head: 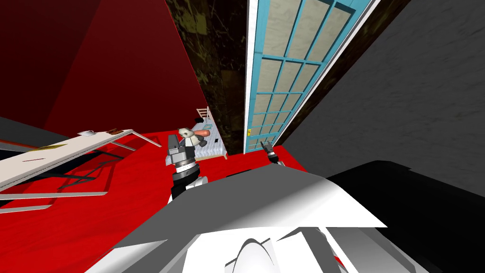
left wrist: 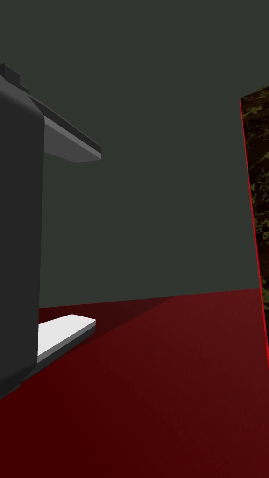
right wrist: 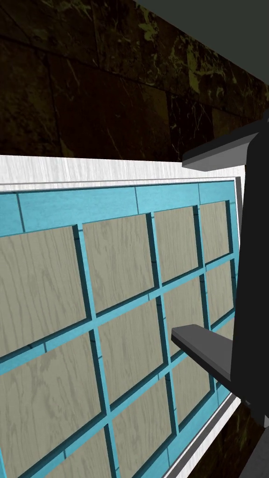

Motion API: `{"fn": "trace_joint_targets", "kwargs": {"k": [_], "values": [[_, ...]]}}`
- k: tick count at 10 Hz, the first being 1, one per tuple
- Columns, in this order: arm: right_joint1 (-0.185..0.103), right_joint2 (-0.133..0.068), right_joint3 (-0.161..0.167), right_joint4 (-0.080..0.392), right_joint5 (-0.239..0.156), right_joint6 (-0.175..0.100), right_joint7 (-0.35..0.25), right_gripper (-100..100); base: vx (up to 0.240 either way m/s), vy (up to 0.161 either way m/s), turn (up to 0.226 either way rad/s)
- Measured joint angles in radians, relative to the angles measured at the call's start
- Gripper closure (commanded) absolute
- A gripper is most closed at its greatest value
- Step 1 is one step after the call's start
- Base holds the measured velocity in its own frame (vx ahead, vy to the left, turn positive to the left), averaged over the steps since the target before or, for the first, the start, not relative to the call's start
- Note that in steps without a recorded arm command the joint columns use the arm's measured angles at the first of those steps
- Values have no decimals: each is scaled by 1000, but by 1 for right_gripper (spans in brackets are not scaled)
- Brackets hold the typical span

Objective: Pull the door open

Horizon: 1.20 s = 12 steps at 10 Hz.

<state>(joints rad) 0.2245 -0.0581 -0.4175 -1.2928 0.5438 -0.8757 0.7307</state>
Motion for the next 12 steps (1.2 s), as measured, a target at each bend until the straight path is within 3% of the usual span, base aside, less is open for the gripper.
{"fn": "trace_joint_targets", "kwargs": {"k": [5, 7, 12], "values": [[-28, 7, -39, 98, 52, -20, 68, -100, 99, 5, -6], [-32, 18, -50, 124, 75, -26, 96, -100, 101, 7, -7], [-65, 45, -97, 251, 139, -59, 190, -100, 159, 5, -10]]}}
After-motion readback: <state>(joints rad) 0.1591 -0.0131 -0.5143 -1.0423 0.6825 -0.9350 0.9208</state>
